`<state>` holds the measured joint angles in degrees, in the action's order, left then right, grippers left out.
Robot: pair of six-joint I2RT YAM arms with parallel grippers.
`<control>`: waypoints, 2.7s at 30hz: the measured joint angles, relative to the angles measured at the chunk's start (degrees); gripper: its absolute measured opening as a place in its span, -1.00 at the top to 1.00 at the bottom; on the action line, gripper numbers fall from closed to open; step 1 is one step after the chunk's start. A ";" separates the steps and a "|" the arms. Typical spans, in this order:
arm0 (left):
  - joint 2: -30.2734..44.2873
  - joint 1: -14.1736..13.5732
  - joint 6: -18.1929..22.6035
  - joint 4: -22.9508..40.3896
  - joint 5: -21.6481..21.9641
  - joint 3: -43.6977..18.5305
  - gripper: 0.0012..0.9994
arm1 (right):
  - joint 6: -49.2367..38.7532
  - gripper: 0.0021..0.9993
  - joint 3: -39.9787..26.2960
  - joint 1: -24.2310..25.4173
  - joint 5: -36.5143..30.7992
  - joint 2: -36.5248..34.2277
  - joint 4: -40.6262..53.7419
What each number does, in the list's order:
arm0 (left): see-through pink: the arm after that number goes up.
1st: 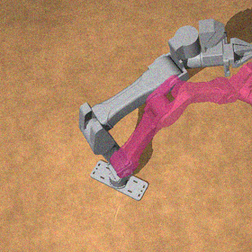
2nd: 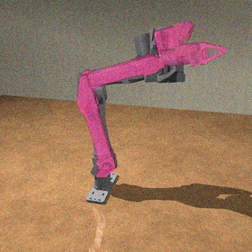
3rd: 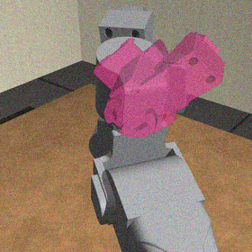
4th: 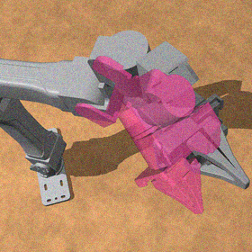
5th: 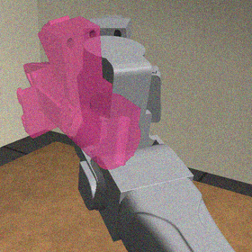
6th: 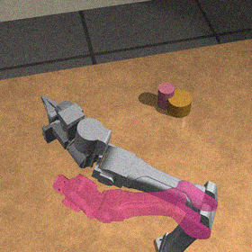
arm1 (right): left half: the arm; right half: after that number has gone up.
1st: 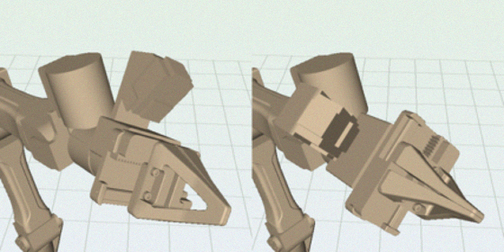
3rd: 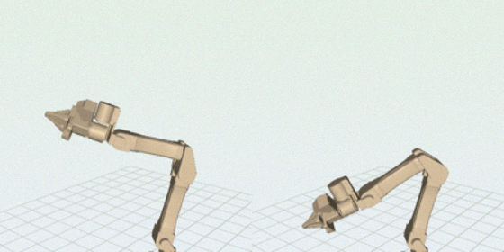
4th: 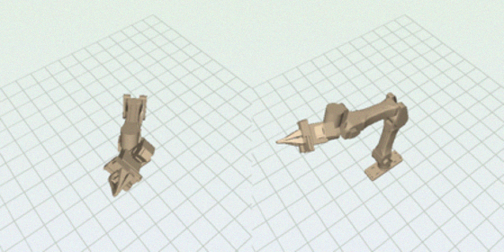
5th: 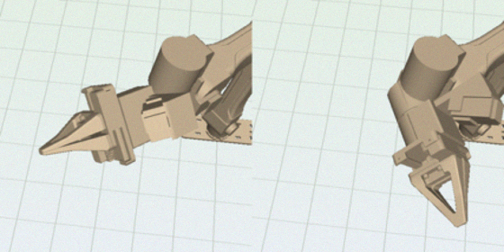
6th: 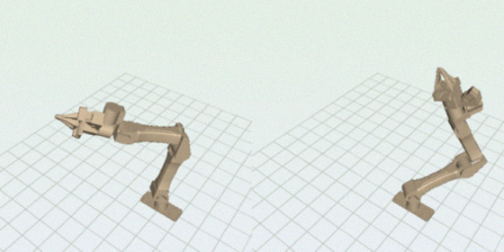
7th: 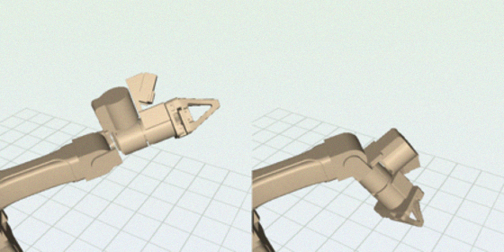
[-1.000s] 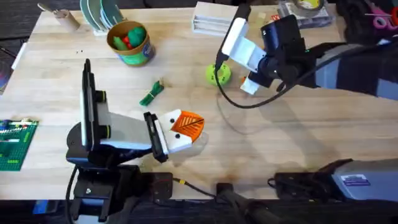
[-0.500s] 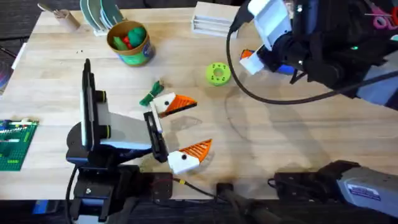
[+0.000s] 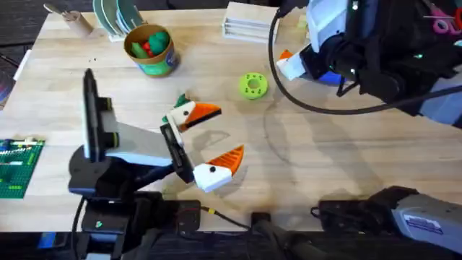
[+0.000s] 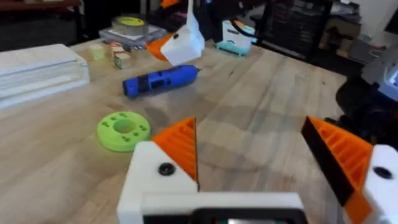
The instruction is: Pick up the gripper from the table and insert it into the empty holder that is missing its gripper. Then pick up a screw, insert it into the mounting hole, and use the screwdriver to tighten it. Finally, clean up the table by picking up the vegetable and placing it into the bucket.
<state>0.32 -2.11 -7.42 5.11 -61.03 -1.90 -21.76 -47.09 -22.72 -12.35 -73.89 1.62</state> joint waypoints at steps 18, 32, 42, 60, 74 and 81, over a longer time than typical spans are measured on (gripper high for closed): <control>6.21 0.00 7.30 33.93 31.14 -34.18 -0.99 | 1.01 -0.99 0.00 0.00 -0.01 0.00 -1.24; 36.65 0.00 11.78 59.88 54.93 -57.61 -0.99 | 1.01 -0.98 0.00 0.00 -0.01 0.00 -1.24; 49.35 0.00 11.98 60.13 59.12 -57.69 -0.99 | 1.01 -0.99 0.00 0.00 -0.01 0.00 -1.13; 68.04 0.00 12.00 58.96 61.22 -57.72 -0.99 | 1.01 -0.99 0.00 0.00 -0.01 0.00 -1.13; 85.73 -1.44 17.03 51.48 62.33 -57.74 -0.99 | 1.01 -0.99 0.00 0.00 -0.01 0.00 -1.13; 90.06 -1.55 21.48 45.61 62.34 -57.74 -0.99 | 1.01 -0.99 0.00 0.00 -0.01 0.00 -1.10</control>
<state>90.38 -3.66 14.06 50.72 1.31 -59.64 -20.75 -47.09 -22.72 -12.36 -73.89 0.51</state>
